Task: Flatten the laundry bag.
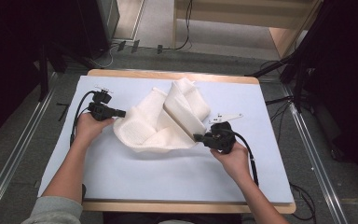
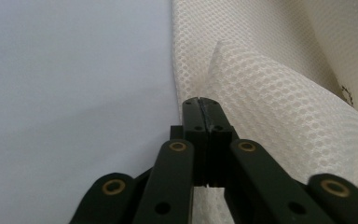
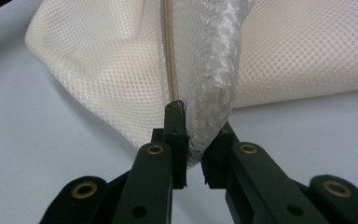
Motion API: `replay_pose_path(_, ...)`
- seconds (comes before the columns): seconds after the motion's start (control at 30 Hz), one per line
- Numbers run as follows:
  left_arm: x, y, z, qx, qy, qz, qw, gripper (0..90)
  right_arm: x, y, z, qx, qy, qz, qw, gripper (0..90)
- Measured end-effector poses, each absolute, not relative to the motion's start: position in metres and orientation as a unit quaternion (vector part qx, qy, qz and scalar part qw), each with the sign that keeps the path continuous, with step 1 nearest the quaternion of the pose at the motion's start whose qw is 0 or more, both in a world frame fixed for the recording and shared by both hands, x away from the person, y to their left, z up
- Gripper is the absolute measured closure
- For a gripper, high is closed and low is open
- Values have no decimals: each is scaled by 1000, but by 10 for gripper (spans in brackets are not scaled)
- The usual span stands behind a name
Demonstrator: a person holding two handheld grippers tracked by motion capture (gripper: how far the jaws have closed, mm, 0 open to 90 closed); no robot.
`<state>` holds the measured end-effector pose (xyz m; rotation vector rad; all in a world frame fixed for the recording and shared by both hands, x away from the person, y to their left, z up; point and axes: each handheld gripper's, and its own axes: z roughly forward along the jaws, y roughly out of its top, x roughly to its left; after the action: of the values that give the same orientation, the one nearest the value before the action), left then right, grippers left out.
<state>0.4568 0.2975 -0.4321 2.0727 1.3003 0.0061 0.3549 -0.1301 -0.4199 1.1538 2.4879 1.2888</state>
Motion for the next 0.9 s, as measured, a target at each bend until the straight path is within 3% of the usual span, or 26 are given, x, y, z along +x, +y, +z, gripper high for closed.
replay_pose_path(0.9,395,327,-422,766,521,-6,376,900,335,-197,-412,435,792,420,85,843)
